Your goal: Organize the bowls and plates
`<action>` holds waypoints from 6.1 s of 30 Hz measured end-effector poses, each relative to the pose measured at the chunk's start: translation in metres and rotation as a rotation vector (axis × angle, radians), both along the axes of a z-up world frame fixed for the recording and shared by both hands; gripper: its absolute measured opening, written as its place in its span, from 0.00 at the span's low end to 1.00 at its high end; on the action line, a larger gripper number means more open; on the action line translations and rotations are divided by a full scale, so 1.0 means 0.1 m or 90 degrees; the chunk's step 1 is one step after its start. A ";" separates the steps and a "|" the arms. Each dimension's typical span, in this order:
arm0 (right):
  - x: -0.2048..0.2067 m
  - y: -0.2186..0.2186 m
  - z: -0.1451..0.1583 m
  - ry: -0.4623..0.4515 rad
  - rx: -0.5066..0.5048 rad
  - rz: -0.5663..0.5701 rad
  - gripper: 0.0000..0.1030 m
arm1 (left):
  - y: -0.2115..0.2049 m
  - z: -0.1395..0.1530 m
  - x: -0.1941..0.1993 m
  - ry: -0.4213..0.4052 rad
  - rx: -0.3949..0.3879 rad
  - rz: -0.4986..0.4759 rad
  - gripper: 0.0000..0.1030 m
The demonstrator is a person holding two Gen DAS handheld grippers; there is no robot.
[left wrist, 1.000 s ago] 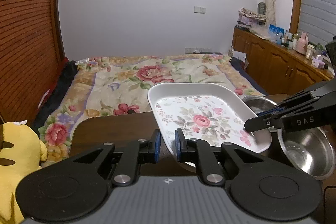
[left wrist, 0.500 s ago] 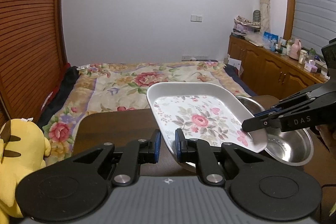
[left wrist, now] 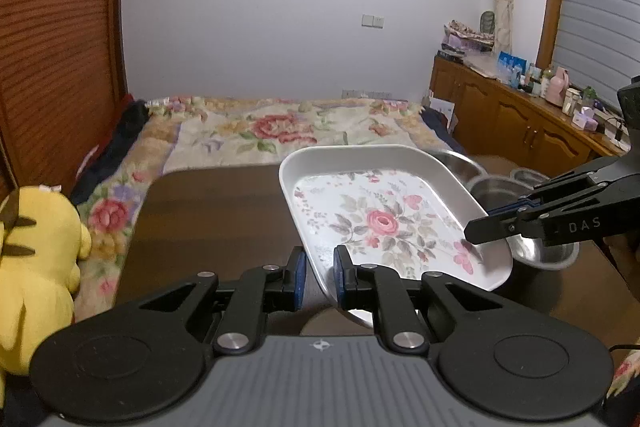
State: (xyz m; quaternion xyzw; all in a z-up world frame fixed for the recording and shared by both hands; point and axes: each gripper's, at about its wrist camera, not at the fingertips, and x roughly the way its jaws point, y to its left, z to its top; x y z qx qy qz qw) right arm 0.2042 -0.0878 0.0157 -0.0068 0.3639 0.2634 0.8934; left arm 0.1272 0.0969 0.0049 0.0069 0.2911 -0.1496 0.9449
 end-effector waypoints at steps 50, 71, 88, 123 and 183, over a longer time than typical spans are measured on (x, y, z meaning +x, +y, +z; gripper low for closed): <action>-1.00 0.11 -0.73 -0.079 0.055 -0.069 0.14 | 0.05 -0.60 -0.52 0.054 0.003 0.035 0.16; -1.17 -0.20 -0.18 -0.179 0.026 -0.110 0.14 | -0.11 -0.15 -0.52 -0.024 -0.002 0.035 0.30; -1.35 -1.35 0.21 -0.226 -0.062 -0.266 0.15 | -1.10 0.05 -0.18 -0.064 -0.024 -0.065 0.70; -0.70 -1.38 -0.67 -0.174 0.049 -0.298 0.43 | -1.68 -0.40 0.43 -0.003 -0.009 -0.071 0.51; -1.22 -1.31 -0.69 -0.161 0.182 -0.280 0.23 | -1.40 -0.39 -0.25 0.019 -0.039 -0.126 0.25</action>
